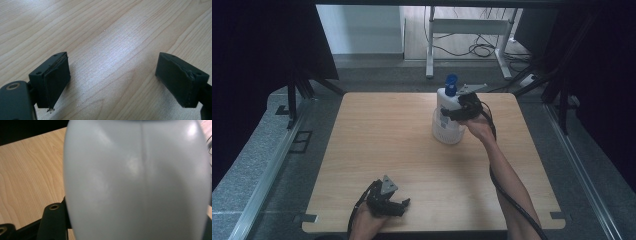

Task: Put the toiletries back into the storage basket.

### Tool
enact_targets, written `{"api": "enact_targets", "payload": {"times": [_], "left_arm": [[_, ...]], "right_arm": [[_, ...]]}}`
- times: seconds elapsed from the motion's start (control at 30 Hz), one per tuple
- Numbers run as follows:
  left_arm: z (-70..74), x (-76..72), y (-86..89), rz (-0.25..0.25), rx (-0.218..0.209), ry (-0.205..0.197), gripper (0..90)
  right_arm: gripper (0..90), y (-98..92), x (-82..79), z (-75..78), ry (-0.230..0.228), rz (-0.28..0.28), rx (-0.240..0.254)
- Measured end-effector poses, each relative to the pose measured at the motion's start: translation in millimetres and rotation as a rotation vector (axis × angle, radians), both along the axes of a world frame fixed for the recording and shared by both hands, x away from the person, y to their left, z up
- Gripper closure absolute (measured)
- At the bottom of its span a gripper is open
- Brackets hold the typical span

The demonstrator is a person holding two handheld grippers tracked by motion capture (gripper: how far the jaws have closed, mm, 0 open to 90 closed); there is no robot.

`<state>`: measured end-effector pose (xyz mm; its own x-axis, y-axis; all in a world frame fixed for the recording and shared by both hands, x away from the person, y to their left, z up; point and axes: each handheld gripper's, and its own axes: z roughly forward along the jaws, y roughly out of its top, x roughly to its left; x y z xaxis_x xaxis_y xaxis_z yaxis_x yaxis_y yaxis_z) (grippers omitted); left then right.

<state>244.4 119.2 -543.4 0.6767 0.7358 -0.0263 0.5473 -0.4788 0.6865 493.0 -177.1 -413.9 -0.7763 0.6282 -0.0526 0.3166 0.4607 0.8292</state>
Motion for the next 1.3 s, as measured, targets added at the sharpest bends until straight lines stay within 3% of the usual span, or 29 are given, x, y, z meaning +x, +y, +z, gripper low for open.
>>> {"api": "enact_targets", "payload": {"times": [0.63,1.17,1.3], "left_arm": [[0.1,-0.3,-0.1,0.003,-0.001,0.003,11.6],[0.1,-0.1,0.0,0.000,0.001,0.001,11.6],[0.1,-0.1,0.0,0.000,0.002,0.001,11.6]], "right_arm": [[37.1,3.2,2.6,-16.5,0.020,-0.003,-0.008],[35.5,-5.4,4.4,-18.8,0.063,-0.021,0.040],[30.6,-5.4,3.9,-17.2,0.062,-0.024,0.068]]}}
